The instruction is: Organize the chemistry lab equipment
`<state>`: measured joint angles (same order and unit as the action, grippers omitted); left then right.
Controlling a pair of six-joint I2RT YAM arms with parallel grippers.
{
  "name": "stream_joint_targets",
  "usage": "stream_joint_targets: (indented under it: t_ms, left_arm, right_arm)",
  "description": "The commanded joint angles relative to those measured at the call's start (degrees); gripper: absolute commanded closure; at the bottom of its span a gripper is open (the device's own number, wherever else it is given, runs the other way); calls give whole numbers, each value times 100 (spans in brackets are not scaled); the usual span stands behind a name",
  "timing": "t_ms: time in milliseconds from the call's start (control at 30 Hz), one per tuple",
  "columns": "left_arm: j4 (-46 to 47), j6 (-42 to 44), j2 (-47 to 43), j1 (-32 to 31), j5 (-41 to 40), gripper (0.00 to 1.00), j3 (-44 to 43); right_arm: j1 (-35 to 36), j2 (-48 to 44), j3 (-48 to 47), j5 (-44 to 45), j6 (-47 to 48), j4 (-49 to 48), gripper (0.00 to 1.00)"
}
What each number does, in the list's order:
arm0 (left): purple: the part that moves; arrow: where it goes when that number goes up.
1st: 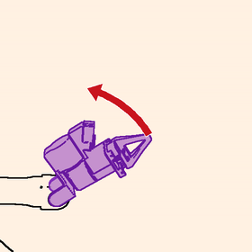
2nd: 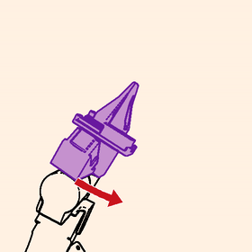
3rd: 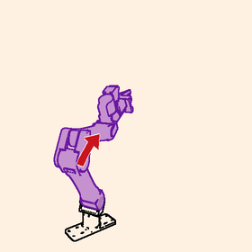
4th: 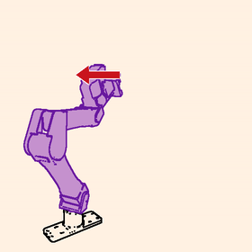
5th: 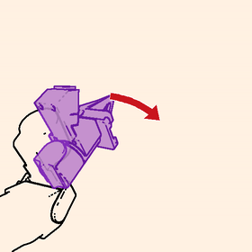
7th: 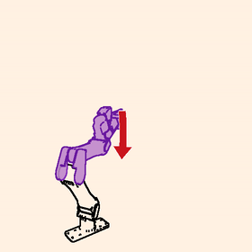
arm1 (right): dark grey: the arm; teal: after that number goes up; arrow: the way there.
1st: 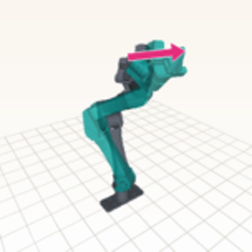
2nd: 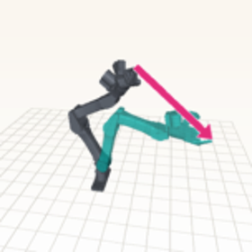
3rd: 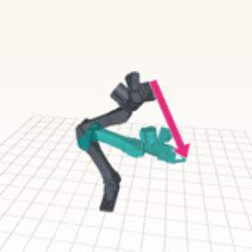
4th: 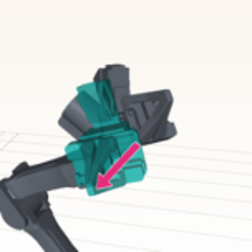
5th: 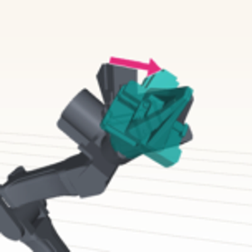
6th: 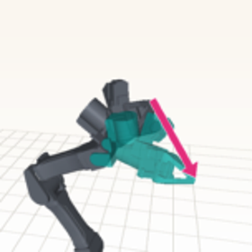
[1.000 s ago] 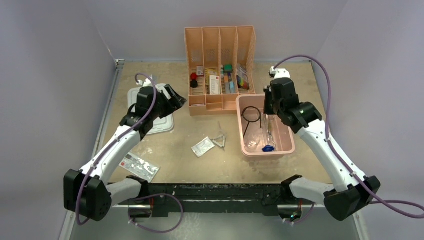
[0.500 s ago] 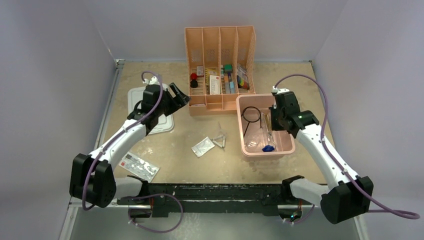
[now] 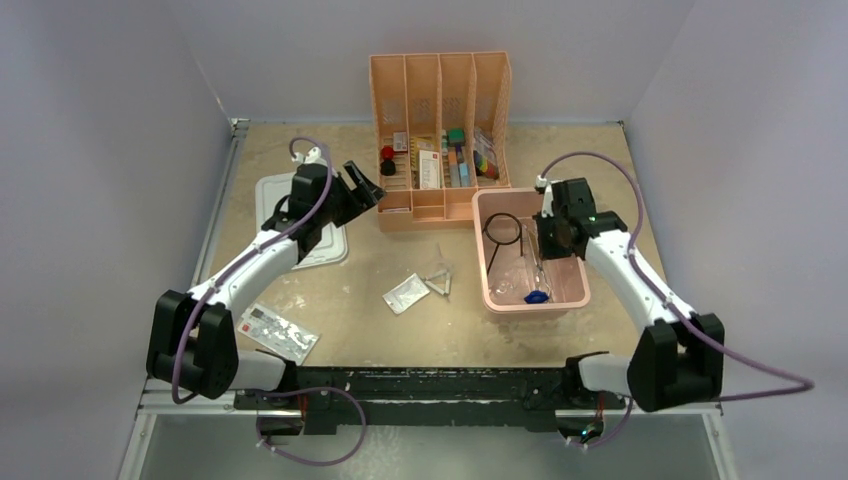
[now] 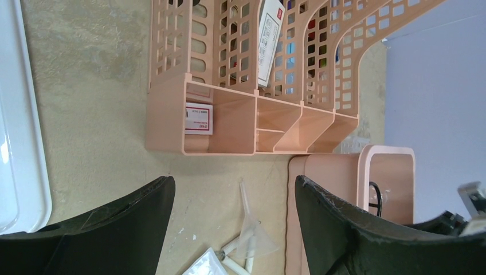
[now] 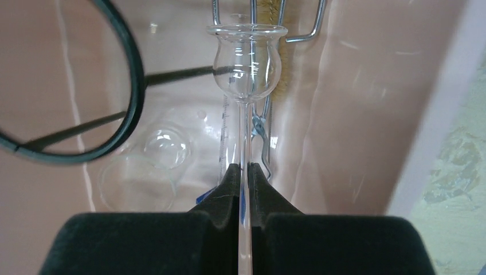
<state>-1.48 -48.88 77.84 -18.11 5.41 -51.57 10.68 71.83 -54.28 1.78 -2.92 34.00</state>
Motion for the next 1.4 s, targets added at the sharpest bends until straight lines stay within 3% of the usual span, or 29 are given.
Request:
stream_joint_targets:
  t_ms: [0, 400, 667, 833, 1100, 1367]
  left_arm:
    - [-107, 117, -95, 18, 57, 25, -352]
    - [-885, 704, -152, 18, -67, 24, -770]
    - [-1017, 895, -195, -145, -136, 24, -762]
    - [-966, 806, -222, -149, -137, 24, -728]
    - [-962, 824, -229, -149, -118, 24, -728]
    - [-842, 745, -105, -149, -15, 24, -706]
  right_arm:
    - [-82, 782, -408, -17, 265, -11, 100]
    - [-310, 1584, -600, 472, 685, -161, 100]
    - [-312, 1853, -825, 720, 581, -133, 85]
    - [-312, 1400, -860, 822, 404, -152, 66]
    - [-312, 602, -1283, 646, 140, -7, 62]
    - [-202, 83, -1922, -513, -659, -325, 55]
